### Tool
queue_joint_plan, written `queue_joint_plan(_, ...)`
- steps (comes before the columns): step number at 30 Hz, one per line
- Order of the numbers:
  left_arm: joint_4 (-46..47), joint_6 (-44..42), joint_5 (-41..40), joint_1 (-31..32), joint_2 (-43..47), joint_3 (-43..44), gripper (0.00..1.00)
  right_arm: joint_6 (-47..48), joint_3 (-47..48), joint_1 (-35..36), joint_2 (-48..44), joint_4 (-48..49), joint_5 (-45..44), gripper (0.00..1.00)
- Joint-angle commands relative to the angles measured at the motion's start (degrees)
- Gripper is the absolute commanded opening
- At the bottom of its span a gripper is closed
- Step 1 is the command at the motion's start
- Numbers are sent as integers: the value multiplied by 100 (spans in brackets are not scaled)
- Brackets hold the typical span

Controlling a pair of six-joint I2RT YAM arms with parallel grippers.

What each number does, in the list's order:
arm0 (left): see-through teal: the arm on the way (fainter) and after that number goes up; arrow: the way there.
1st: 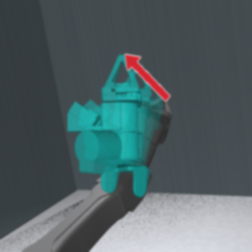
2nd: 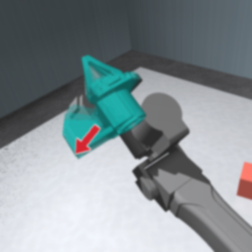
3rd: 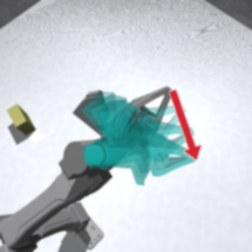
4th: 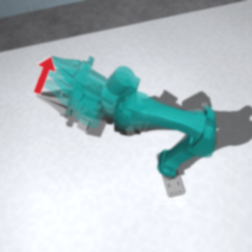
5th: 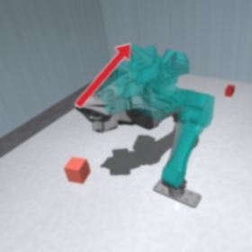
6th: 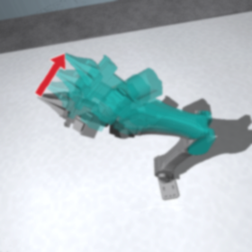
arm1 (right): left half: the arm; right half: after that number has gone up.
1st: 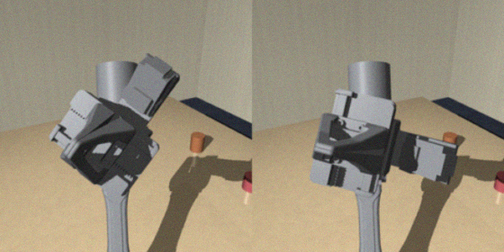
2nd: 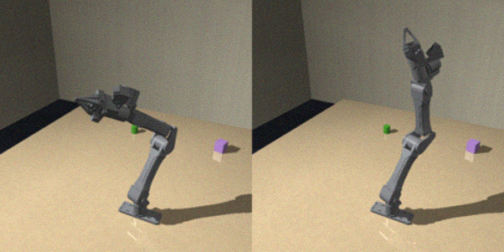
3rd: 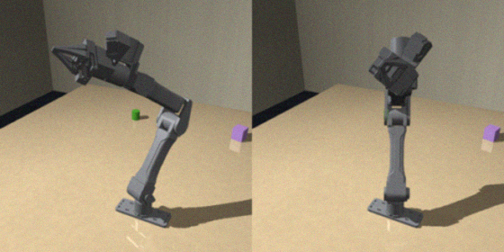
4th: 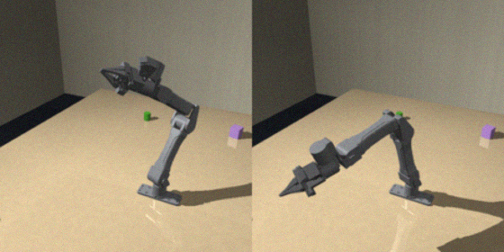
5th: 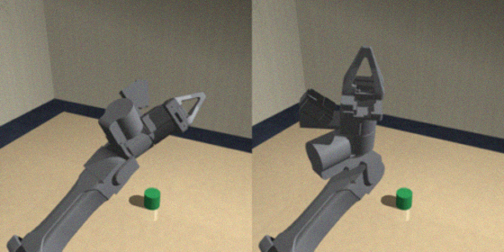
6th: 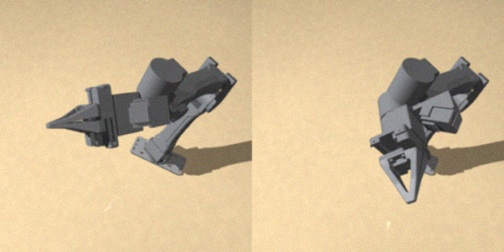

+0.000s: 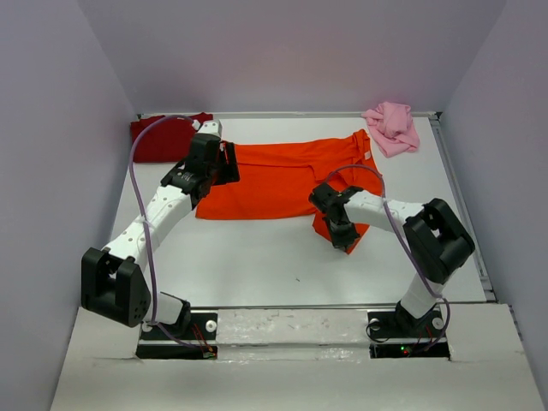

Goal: Fold and stack the t-shirts
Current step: Grap the side of the flattened tshirt closest away from the robot with both arms

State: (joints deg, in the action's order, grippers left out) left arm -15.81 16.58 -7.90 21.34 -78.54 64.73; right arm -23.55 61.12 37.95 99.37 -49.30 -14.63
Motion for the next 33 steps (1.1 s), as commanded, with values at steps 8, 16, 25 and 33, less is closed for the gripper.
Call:
queue_joint_plan(8, 78, 697, -353, -86, -38, -250, 77, 131, 487, 37, -1060, 236, -971, 0)
queue_joint_plan(16, 394, 1680, 149, -306, -91, -1145, 79, 483, 717, 37, -1025, 342, -1042, 0)
queue_joint_plan(25, 395, 2446, -950, -438, -240, -1709, 79, 597, 743, 37, -1139, 562, -831, 0)
queue_joint_plan(33, 430, 2701, -1284, -517, -732, -1481, 79, 650, 629, 37, -1192, 658, -673, 0)
